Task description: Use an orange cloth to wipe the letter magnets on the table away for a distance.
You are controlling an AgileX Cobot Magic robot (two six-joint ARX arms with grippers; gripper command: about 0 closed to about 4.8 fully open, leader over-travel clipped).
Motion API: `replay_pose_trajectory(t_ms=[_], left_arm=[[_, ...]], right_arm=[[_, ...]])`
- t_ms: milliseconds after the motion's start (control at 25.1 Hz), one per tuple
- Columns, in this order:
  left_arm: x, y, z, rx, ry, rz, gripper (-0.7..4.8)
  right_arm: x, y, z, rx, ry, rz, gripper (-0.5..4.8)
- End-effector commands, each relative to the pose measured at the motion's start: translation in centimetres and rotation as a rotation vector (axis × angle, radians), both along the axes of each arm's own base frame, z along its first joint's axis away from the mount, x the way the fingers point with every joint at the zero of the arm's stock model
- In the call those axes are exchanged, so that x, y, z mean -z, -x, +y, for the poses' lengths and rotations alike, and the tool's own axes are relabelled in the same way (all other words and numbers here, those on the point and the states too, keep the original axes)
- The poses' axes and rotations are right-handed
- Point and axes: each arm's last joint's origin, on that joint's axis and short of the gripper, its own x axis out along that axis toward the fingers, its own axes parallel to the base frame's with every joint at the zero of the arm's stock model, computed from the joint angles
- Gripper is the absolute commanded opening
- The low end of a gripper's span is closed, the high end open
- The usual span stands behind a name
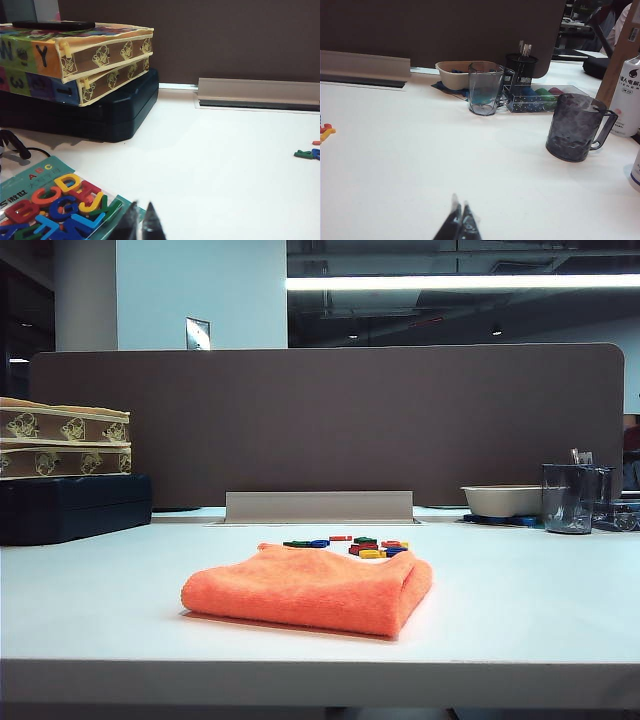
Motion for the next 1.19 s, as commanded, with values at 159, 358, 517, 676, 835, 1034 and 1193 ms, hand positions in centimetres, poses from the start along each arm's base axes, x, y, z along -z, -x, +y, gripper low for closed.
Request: replay_pose_trajectory(t_ms=[159, 358, 517, 676, 835, 1034, 1193], left_arm=[[-0.1, 0.0, 0.0, -0.004, -0.001, -0.008, 0.17], [-0.2, 0.0, 0.0, -0.003, 0.0, -0.009, 0.17], [-0.3, 0.0, -0.1, 0.034, 0.01, -0.02, 0.22], [-1.6, 0.3, -0.2, 0.067, 0.007, -0.062, 0.26], [-3.1, 0.7, -0.4, 0.156, 0.001, -0.105, 0.6], [-4.2, 1.1, -0.6, 0.208, -0.008, -0.138, 0.79], [-6.6, 1.6, -0.6, 0.208, -0.032, -0.184, 0.92]], right_arm=[[0.0, 0.0, 0.0, -0.003, -0.001, -0.013, -0.01], [0.1, 0.0, 0.0, -0.003, -0.001, -0.012, -0.01], [0.1, 0.0, 0.0, 0.0, -0.001, -0.012, 0.0], [0.1, 0.0, 0.0, 0.0, -0.001, -0.009, 0.0], [0.2, 0.0, 0.0, 0.0, -0.002, 0.004, 0.0], [0.2, 0.0, 0.0, 0.0, -0.002, 0.003, 0.0], [0.2, 0.0, 0.0, 0.0, -0.002, 0.003, 0.0]])
